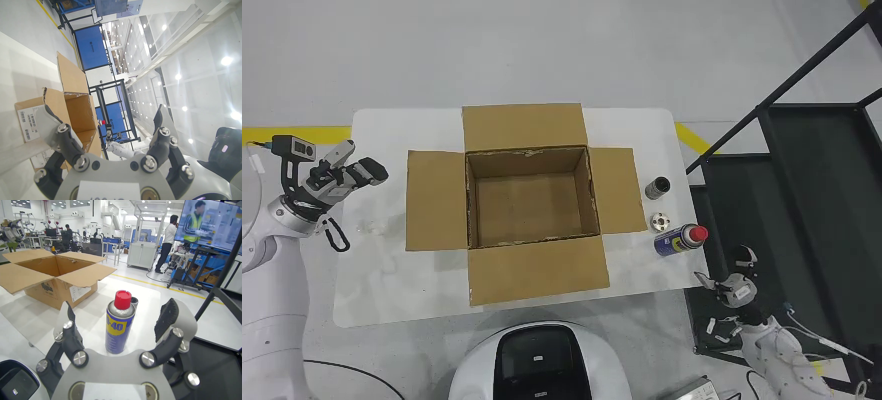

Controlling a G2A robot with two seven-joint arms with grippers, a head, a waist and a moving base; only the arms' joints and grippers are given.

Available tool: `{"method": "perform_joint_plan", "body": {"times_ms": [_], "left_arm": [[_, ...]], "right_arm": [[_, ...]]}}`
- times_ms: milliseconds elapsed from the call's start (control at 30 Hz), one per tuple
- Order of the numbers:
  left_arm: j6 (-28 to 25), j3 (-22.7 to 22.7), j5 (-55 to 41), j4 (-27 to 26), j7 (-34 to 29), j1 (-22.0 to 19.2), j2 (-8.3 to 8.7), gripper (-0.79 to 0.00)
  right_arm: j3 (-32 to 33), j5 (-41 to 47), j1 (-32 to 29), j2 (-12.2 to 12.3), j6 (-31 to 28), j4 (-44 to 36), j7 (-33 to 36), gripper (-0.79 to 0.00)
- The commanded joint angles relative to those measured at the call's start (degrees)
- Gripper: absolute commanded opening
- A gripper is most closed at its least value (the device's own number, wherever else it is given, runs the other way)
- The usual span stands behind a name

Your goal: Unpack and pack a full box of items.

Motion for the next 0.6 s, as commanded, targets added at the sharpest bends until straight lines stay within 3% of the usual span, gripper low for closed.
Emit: {"method": "perform_joint_plan", "body": {"times_ms": [0,100,567], "left_arm": [[0.0,0.0,0.0,0.0,0.0,0.0,0.0,0.0],[0.0,0.0,0.0,0.0,0.0,0.0,0.0,0.0],[0.0,0.0,0.0,0.0,0.0,0.0,0.0,0.0]], "right_arm": [[2.05,0.17,-2.45,0.46,-0.86,-4.23,1.12,0.0],[3.75,1.19,-4.25,0.7,-1.47,-8.31,3.44,0.0],[3.78,1.43,-4.2,0.68,-1.34,-8.28,3.88,0.0]]}}
